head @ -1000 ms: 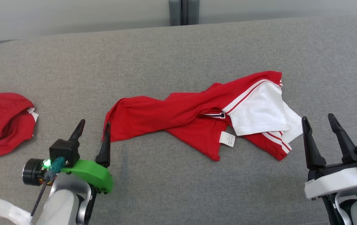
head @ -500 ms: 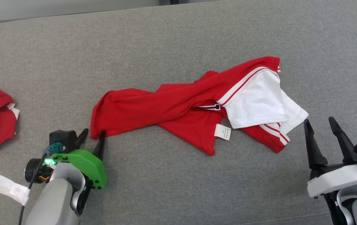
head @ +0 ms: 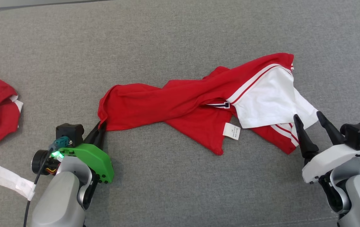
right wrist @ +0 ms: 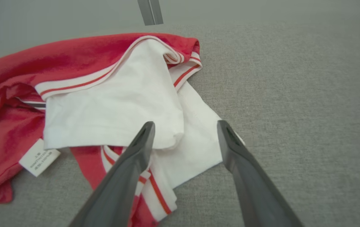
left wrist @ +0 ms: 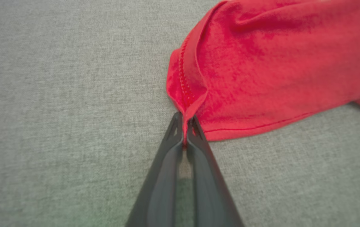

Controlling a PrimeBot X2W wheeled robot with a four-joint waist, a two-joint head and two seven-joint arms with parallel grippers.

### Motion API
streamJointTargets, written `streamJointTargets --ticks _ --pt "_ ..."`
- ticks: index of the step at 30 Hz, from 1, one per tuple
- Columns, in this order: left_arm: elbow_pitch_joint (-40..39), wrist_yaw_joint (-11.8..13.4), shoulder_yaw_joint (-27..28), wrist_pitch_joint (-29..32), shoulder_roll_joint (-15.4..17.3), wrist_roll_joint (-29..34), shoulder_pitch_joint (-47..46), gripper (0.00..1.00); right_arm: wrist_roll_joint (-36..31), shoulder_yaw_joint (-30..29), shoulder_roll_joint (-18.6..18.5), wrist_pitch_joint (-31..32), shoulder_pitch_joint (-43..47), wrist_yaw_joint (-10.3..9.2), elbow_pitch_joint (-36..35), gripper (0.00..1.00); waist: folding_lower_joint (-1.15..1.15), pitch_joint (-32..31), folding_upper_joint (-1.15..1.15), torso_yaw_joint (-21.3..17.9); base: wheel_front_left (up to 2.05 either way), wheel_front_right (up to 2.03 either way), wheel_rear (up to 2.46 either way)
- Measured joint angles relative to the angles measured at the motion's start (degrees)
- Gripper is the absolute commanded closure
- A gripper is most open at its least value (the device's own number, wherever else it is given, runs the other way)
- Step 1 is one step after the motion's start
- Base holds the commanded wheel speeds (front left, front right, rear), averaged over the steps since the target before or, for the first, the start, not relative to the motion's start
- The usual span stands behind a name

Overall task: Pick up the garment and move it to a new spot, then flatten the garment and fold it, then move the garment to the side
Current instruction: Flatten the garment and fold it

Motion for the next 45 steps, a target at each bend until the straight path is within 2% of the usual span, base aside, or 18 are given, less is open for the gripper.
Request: streamJointTargets --ticks 5,6,7,8,10,18,23,28,33,39,45 --pt "0.8 -0.1 -0.6 -1.1 -0.5 0.0 -0.5 1.0 2.1 3.3 -0.4 0.9 -3.0 0.0 4.8 0.0 0.0 0.8 0.0 0.9 0.0 0.0 0.0" --pt "1.0 -0.1 -0.7 -1.4 -0.5 0.0 -0.7 1.0 2.8 3.8 -0.4 1.2 -3.4 0.0 5.6 0.21 0.0 0.9 0.0 1.1 0.0 0.0 0.0" --pt "1.1 -0.2 -0.8 -1.5 -0.6 -0.1 -0.9 1.0 3.4 4.1 -0.5 1.5 -3.5 0.0 6.3 0.53 0.0 1.1 0.0 1.2 0.0 0.0 0.0" --pt "1.3 -0.2 -0.9 -1.7 -0.6 -0.3 -1.0 1.0 4.0 4.5 -0.5 1.5 -3.7 0.0 6.9 0.63 0.0 1.2 0.0 1.4 0.0 0.0 0.0" --pt "1.5 -0.2 -0.9 -2.1 -0.6 -0.4 -1.1 1.0 4.7 5.0 -0.9 1.6 -4.4 0.0 7.5 1.0 0.0 1.5 0.0 1.5 0.0 0.0 0.0" --pt "0.2 1.4 -0.6 -6.9 -0.5 -0.3 -1.1 1.0 5.7 5.3 -2.8 -3.7 -4.8 0.0 6.1 1.0 0.0 0.9 0.0 1.3 0.0 0.0 0.0" --pt "-6.1 3.3 0.5 -9.5 0.9 1.1 -1.0 1.0 3.7 2.3 -4.1 -7.5 -4.8 0.0 1.9 1.0 0.0 -0.5 0.0 1.1 0.0 0.0 0.0" --pt "-18.6 5.9 1.6 -10.4 2.8 3.3 -0.7 1.0 0.5 -2.7 -6.3 -9.5 -6.1 0.01 -6.4 1.0 0.0 -2.7 0.0 1.0 0.0 0.0 0.0" --pt "-32.5 8.6 3.0 -10.0 5.2 5.5 -0.8 1.0 -2.5 -7.6 -8.1 -8.8 -7.9 0.01 -15.8 1.0 0.0 -5.6 0.0 0.8 0.0 0.0 0.0" --pt "-47.7 10.3 4.2 -5.0 8.5 8.0 -4.7 1.0 -4.2 -13.6 -12.1 -5.1 -14.2 0.01 -26.9 1.0 0.0 -9.3 0.0 0.4 0.0 0.0 0.0" --pt "-57.4 11.3 6.0 0.6 10.4 9.2 -12.7 1.0 -3.5 -17.1 -18.2 -0.6 -23.2 0.01 -32.1 1.0 0.0 -11.7 0.0 -0.1 0.0 0.0 0.0"
